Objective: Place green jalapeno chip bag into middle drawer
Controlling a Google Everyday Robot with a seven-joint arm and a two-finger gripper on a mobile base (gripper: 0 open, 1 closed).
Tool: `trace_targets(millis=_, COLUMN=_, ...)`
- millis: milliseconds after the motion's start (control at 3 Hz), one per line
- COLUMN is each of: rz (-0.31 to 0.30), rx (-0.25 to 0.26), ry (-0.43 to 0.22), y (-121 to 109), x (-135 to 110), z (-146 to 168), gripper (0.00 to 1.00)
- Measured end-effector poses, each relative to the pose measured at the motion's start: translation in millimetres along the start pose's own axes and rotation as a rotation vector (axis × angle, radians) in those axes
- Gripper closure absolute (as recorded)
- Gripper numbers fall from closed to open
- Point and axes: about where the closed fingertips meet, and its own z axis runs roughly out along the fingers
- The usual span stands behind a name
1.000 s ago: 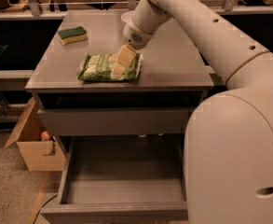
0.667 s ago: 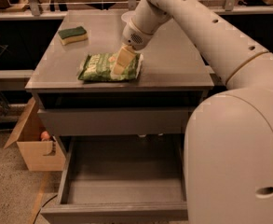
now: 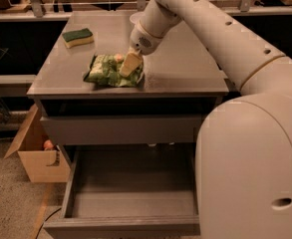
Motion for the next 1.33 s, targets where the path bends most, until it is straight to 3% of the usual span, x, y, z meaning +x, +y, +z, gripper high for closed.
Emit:
trace_targets(millis=333, rz=-0.011, rx=0.008, ry=-0.011, y=4, x=-4, z=-9, gripper=0.87)
trace_targets(millis=667, rz=-0.027, rx=0.037, ry=-0.050, y=17, x=-10, z=-37, gripper=1.00)
trace_targets(millis=1000, rz=-0.040, rx=0.046, ry=-0.039, y=77, x=7, z=-93, gripper=1.00)
trace_targets(millis=1333, rz=-0.041, rx=0.044, ry=-0.038, y=78, x=7, z=-93, gripper=1.00)
